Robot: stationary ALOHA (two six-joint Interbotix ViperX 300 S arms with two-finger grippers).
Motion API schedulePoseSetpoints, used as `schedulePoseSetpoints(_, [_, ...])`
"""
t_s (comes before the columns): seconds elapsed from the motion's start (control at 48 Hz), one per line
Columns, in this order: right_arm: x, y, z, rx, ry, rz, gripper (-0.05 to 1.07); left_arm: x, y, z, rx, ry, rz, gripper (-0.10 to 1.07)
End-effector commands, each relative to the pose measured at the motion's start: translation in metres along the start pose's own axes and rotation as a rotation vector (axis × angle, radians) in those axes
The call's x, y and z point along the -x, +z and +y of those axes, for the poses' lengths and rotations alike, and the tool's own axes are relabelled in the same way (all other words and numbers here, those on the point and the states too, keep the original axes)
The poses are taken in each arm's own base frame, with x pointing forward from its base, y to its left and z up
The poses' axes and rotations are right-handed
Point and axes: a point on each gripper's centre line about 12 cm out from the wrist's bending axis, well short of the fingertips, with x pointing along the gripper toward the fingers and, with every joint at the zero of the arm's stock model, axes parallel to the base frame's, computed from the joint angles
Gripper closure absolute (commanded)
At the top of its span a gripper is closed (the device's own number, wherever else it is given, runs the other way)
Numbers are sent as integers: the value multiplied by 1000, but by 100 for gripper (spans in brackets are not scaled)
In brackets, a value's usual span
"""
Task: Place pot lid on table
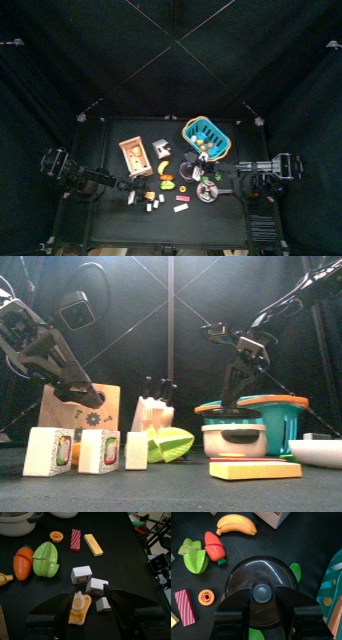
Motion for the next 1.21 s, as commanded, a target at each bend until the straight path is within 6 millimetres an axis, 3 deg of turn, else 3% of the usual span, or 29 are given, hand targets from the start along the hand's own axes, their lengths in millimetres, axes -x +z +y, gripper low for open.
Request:
schedulePoseSetpoints(0.0, [10, 16, 0, -11, 11, -57, 37, -2, 5, 0, 4, -1, -16, 11])
schedulePoseSetpoints(0.167, [21, 27, 7, -13, 34, -99, 37, -1, 5, 0, 2, 0, -14, 11])
schedulePoseSetpoints(0.542, [30, 20, 76, 98, 181, -93, 37, 0, 7, -1, 2, -3, -25, 11])
schedulePoseSetpoints(0.833, [11, 2, 113, 122, 231, 4, 37, 3, 14, -3, -4, -10, -51, 11])
schedulePoseSetpoints(1.188, [-12, 1, 148, 200, 161, 143, 37, 17, 23, -15, -49, -64, -113, 11])
